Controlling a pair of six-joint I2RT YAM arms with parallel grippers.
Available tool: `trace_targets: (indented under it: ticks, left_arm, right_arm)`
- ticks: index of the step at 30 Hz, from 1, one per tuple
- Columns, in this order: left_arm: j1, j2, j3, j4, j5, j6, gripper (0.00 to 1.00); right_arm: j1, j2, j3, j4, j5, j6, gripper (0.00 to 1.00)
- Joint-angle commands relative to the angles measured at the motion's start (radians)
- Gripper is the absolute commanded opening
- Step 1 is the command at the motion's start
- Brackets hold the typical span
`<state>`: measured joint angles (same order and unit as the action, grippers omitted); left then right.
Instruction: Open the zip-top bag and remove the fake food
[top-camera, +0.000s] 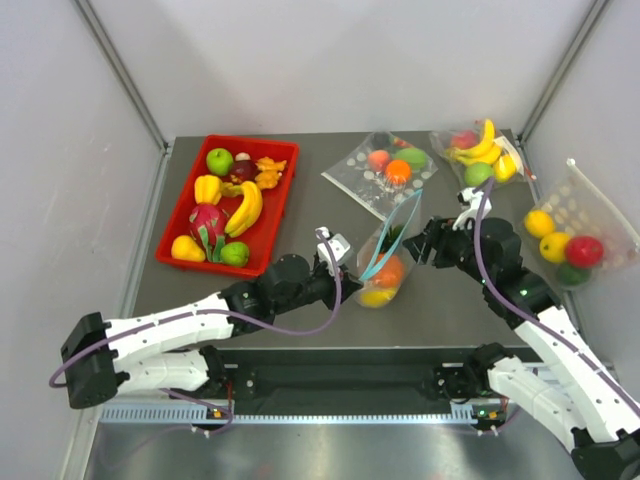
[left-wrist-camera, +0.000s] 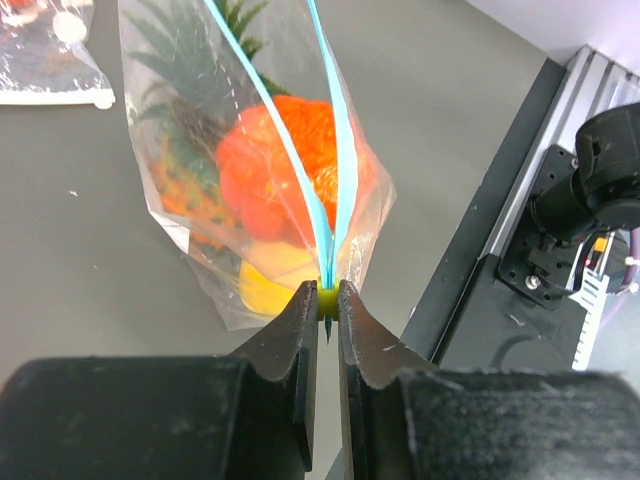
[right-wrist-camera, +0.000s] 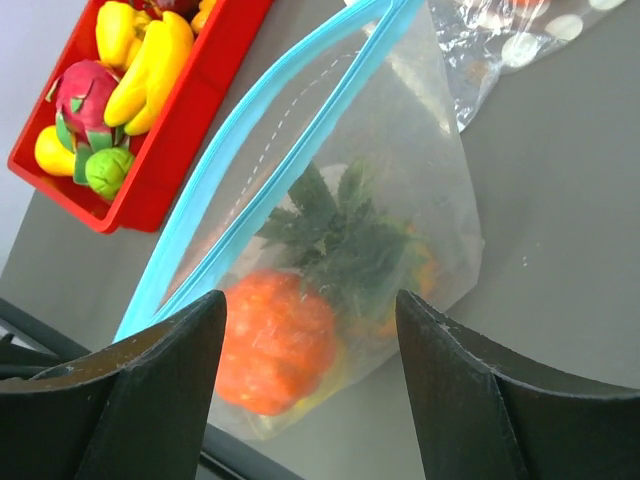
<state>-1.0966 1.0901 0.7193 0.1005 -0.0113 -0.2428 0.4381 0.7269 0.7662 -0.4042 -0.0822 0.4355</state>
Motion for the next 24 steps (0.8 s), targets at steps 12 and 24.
trace_targets:
  ticks: [12, 24]
  left_arm:
    - [-0.031, 0.014, -0.031, 0.07, -0.052, -0.012, 0.0]
    - [-0.075, 0.034, -0.029, 0.061, -0.095, 0.0, 0.0]
  right_arm:
    - [-0.004, -0.052, 0.002, 0.064, 0.004, 0.062, 0.68]
    - [-0.002, 0.032, 0.012, 0.122, 0.021, 0.051, 0.68]
